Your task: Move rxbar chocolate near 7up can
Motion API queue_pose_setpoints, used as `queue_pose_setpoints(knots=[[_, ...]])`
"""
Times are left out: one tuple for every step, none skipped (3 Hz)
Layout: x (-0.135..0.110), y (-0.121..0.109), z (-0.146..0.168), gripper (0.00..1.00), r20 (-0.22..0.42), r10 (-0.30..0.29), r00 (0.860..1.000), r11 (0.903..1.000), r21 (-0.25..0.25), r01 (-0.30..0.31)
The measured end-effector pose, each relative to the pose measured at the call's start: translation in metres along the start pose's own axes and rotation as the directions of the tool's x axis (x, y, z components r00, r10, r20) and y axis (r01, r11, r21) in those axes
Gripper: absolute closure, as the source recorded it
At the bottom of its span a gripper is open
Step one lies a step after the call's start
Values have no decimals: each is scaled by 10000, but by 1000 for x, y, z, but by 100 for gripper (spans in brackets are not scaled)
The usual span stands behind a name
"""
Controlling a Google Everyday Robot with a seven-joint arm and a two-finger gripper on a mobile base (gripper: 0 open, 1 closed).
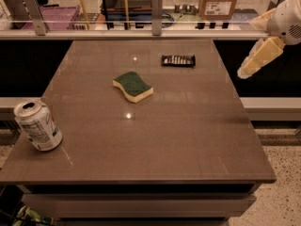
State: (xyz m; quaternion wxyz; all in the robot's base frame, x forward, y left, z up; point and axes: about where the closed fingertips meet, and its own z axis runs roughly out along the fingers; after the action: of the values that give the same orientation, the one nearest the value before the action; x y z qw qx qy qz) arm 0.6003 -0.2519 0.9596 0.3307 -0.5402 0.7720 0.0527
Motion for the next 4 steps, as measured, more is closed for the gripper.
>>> queue_pose_setpoints(knots=[[3,-14,3,0,351,82,9994,9999,73,-84],[9,-31,9,0,634,142,9979,9998,149,-152],[15,-43,18,0,852,147,9963,9999,74,-154],[22,-54,30,0,972,227,9950,9997,48,-233]])
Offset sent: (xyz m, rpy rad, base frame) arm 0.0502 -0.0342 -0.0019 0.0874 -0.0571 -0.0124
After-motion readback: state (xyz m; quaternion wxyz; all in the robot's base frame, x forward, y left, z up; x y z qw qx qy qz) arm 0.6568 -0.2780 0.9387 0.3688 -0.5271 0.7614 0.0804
